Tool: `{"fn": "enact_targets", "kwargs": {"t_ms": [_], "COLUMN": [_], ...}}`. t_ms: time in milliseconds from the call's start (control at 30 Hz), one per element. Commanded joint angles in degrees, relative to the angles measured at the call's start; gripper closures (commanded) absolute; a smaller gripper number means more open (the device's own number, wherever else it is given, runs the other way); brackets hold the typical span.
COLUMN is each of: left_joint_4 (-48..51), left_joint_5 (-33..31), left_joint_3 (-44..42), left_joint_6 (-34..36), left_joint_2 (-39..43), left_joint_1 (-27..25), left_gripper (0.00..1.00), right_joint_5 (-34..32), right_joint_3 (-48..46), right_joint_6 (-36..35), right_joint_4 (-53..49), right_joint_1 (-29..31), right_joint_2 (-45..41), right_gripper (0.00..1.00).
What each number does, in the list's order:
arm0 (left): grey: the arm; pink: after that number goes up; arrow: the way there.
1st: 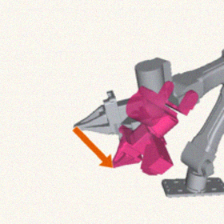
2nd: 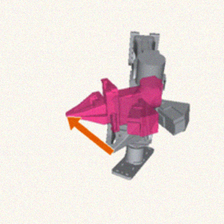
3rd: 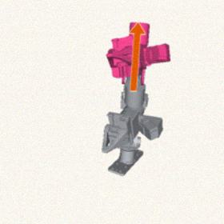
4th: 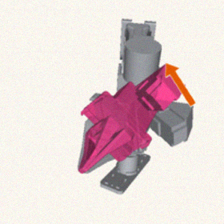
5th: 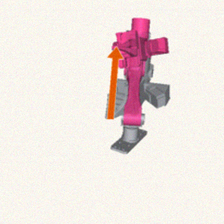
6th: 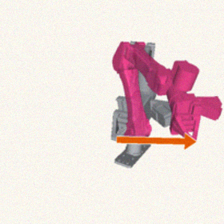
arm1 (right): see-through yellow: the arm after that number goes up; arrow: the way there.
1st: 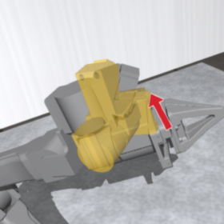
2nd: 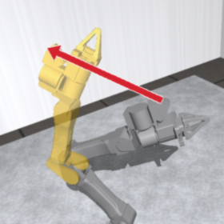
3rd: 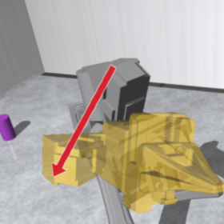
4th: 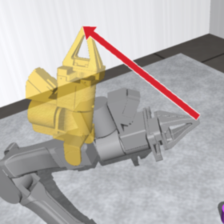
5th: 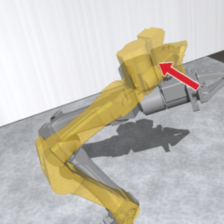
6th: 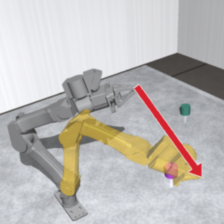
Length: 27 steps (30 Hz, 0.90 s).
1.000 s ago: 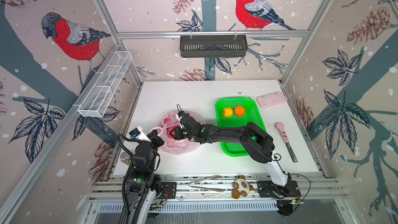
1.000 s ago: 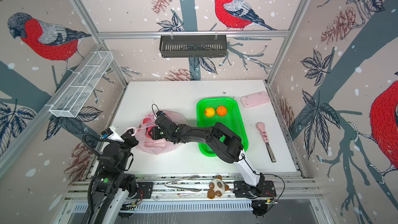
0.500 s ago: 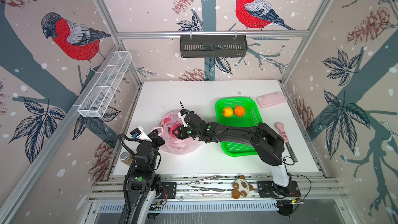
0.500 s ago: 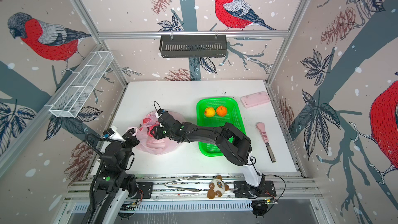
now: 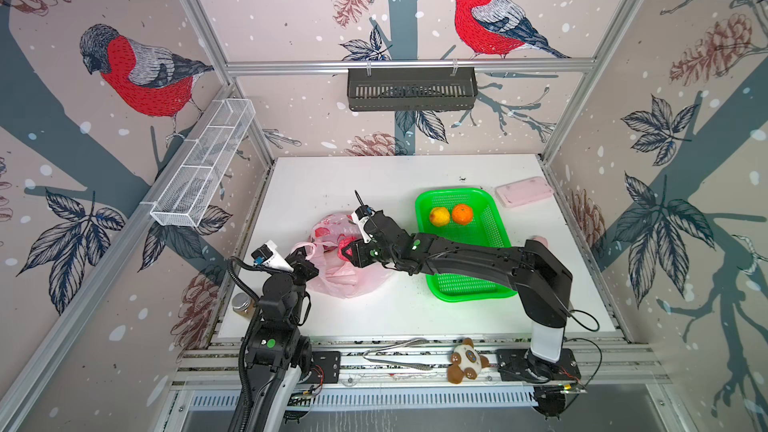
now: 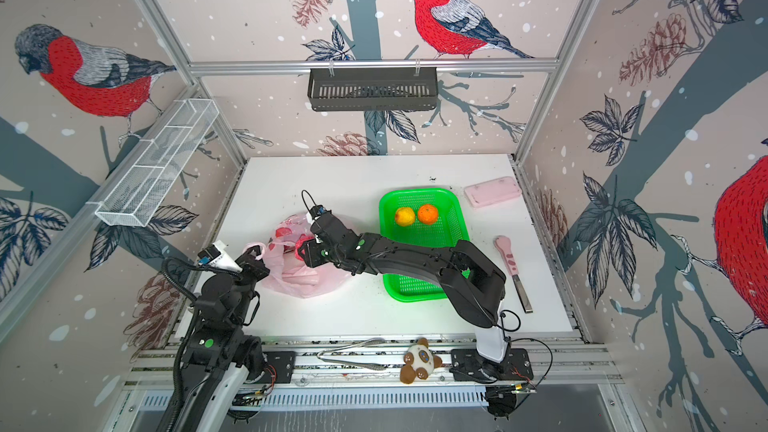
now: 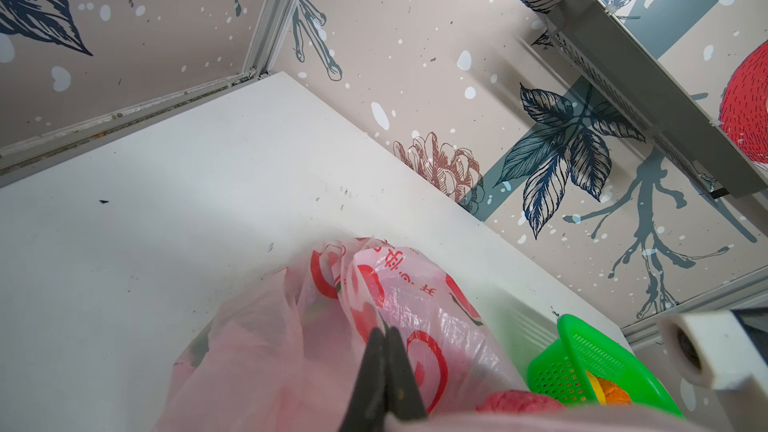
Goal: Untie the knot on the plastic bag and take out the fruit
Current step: 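Grasp the red fruit in the bag and lift it toward the basket, then carry the red fruit over the green basket with the right gripper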
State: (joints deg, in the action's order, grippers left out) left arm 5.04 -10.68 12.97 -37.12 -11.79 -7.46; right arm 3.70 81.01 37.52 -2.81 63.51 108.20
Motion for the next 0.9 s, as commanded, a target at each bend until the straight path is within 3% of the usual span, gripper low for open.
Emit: {"fn": "enact_targets", "kwargs": {"t_ms": [0,867], "left_joint_4": [-2.9,-13.7], "left_joint_5": [-0.5,2.9], "left_joint_3": [0.1,0.3], "left_joint_6": [-0.1,2.4], "left_joint_2": [-0.2,-7.9], "left_joint_1": [0.0,0.0], "left_gripper": [1.0,1.0], "right_joint_5": [-3.7,-19.5], "right_joint_3": [-0.3,-9.6], "right_joint_6": [-1.1,-0.5], "right_joint_4": [-2.0,-13.2], "right_joint_1": [0.0,-7.1], "right_joint_2": [-1.9,-21.6], "right_gripper": [0.75,0.74]}}
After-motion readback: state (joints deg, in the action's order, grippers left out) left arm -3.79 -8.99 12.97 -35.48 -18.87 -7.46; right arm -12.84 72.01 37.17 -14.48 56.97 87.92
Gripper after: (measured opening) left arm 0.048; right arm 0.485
